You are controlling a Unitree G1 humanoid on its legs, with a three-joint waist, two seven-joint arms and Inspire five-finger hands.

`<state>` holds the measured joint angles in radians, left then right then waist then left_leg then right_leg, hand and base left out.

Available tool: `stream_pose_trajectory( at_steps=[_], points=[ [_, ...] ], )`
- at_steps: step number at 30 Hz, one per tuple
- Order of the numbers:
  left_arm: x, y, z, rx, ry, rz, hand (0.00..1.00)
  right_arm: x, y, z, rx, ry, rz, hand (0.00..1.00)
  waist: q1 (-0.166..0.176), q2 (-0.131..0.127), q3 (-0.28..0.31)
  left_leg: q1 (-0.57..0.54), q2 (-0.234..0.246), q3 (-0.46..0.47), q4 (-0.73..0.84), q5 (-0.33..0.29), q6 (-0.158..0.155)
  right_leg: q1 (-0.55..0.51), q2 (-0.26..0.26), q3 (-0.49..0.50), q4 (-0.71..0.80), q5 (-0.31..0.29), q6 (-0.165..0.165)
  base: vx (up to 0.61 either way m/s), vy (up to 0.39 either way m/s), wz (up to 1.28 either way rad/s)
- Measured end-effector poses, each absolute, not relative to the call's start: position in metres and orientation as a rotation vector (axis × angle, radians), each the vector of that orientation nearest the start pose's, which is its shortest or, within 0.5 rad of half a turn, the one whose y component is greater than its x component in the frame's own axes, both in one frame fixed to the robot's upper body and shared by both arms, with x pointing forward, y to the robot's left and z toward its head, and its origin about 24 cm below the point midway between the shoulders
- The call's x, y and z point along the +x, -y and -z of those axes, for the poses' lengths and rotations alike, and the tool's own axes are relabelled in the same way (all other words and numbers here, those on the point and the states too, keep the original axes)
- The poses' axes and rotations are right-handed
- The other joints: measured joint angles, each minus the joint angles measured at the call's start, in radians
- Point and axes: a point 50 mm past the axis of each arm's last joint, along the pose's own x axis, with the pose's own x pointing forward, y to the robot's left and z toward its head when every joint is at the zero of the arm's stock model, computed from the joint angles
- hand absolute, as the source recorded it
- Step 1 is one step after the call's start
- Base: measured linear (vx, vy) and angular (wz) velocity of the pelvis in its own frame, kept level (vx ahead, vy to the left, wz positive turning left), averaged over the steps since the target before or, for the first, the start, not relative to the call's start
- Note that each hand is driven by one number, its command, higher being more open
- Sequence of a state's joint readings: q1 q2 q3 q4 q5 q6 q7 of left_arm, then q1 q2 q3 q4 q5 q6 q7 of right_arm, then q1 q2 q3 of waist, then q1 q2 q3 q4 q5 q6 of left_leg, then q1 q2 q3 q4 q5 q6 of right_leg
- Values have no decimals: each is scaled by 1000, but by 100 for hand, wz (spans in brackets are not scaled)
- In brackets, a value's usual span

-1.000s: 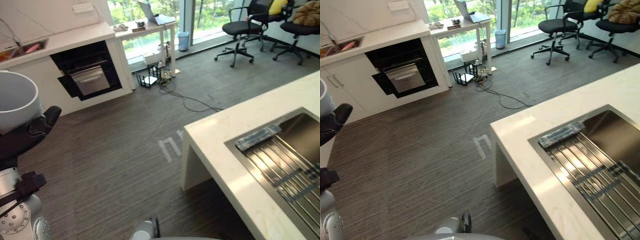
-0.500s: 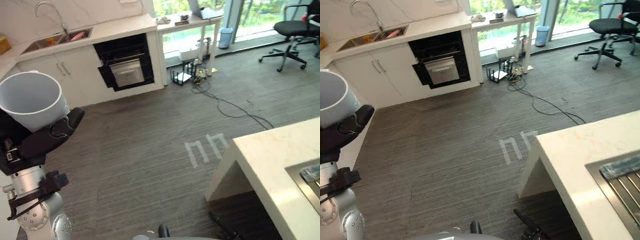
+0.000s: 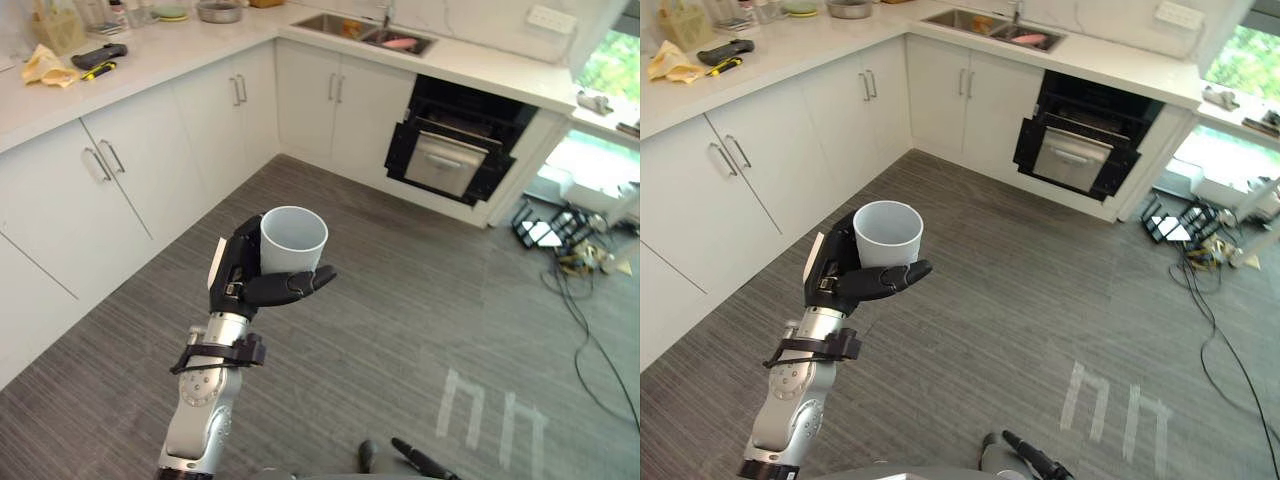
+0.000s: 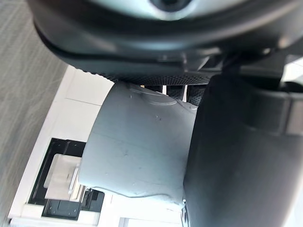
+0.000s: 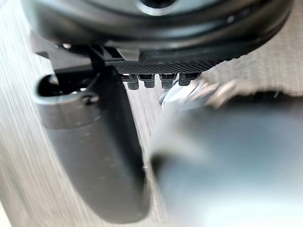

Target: Walk over to the sink, pick up the cup, carry it to the dishwasher, place the cup inside the dishwasher, then close the dishwasher door

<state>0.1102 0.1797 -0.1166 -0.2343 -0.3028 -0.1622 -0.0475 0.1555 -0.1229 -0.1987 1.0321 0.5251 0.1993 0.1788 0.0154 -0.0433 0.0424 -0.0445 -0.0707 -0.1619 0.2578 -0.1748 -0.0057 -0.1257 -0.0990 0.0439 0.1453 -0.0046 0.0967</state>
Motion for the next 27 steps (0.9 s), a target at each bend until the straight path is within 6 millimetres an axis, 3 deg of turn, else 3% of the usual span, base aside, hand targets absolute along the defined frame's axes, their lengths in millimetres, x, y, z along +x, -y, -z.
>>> stream_pose_trajectory(
  at_steps=[3,6,8,9,11,13,20,27],
  points=[
    [228,-151,-82,-152,233,173,0,64,227,162,603,-1185,377,100,12,47,-21,30,52,46,-30,-5,-21,68,33,-43,-79,8,-15,269,-195,32],
    [228,-152,-81,-126,223,195,0,81,242,155,613,-1138,349,100,14,44,-12,22,61,112,-5,-36,-46,126,15,-46,-103,3,-33,169,-103,13],
    [229,-152,-80,-105,221,205,0,86,253,151,649,-1106,351,100,-3,66,-15,43,121,165,-180,68,-63,141,23,-67,-111,1,-35,119,-19,12],
    [229,-154,-75,-105,212,193,0,87,253,151,694,-1066,366,100,7,79,-21,68,121,185,-209,94,-41,148,21,-73,-115,2,-34,92,58,-10],
    [230,-160,-71,-85,192,165,0,86,240,155,747,-1011,350,100,9,77,-20,79,117,188,-216,94,-41,151,18,-91,-108,1,-34,36,28,-7],
    [230,-167,-66,-38,168,153,0,78,214,163,798,-1043,372,100,2,78,-18,86,109,187,-216,94,-41,161,11,-106,-108,1,-33,-3,9,3],
    [220,-174,-61,-54,167,136,0,79,212,165,797,-1040,463,100,-1,87,-10,133,105,256,-225,95,-39,176,8,-61,-112,-17,-22,-83,-1,-26],
    [220,-167,-65,-97,223,106,0,62,217,166,786,-1028,512,100,-43,94,-7,189,156,353,-267,101,-54,174,68,30,-149,16,-40,-67,-65,-42]
  ],
)
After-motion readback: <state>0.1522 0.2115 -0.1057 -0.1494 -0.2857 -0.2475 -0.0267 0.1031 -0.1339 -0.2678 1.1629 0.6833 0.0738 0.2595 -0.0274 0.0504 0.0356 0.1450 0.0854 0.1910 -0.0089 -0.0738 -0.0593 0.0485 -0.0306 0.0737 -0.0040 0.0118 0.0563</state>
